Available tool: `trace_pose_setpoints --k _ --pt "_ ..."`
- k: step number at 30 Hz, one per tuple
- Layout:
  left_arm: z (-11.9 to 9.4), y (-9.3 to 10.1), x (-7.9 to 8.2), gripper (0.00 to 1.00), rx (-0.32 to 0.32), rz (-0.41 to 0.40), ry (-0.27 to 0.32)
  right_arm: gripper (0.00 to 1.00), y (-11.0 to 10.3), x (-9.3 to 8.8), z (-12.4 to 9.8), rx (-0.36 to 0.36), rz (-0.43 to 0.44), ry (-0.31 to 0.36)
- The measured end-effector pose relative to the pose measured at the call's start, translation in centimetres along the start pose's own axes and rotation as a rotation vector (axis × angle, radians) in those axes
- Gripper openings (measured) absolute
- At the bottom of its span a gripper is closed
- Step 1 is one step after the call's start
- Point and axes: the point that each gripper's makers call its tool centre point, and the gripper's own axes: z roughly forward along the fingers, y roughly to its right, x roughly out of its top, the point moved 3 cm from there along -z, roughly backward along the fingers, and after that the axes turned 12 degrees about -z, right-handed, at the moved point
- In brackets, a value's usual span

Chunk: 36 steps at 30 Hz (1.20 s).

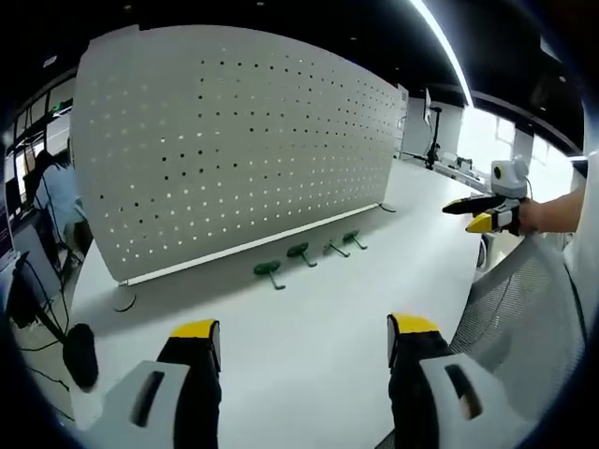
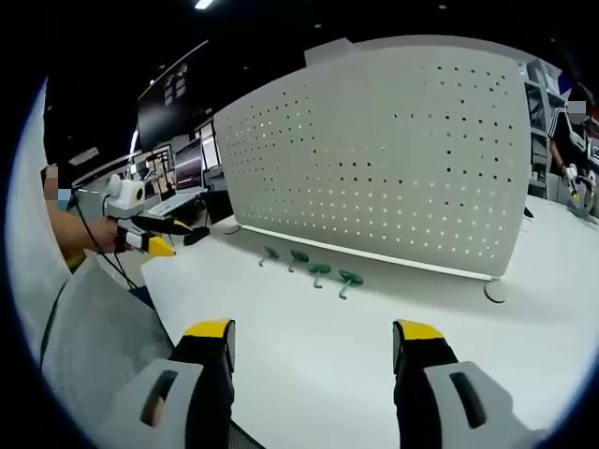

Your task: Insert the hook assembly into the mounting plate slot until the hook locks in place.

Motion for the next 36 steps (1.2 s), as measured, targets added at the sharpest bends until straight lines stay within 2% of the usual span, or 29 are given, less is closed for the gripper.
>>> trace_pose_setpoints --k 4,5,7,11,17,24,36 --pt "0.4 -0.2 0.5 0.76 -0.02 0.017 -0.009 0.66 0.0 0.0 -0.1 0.001 -0.001 0.001" --pt "0.6 0.1 0.3 0.76 -0.051 0.031 -0.035 0.66 0.0 0.0 -0.1 0.001 -0.002 0.001" --pt "0.9 0.1 0.3 0.75 -0.055 0.062 -0.052 0.66 0.0 0.0 -0.1 0.001 -0.003 0.001" --pt "1.4 0.2 0.5 0.77 -0.085 0.061 -0.064 0.66 0.0 0.0 -0.1 0.001 -0.007 -0.001" --pt "2.1 -0.1 0.5 0.77 -0.11 0.105 -0.106 0.66 0.0 0.0 -0.2 -0.002 -0.006 0.001" --pt "2.8 -1.7 0.8 0.75 -0.11 0.179 -0.156 0.66 0.1 0.0 -0.4 -0.007 -0.012 0.0" --pt "4.3 -3.1 1.6 0.74 -0.149 0.245 -0.218 0.66 0.1 0.0 -0.6 -0.006 -0.014 -0.005"
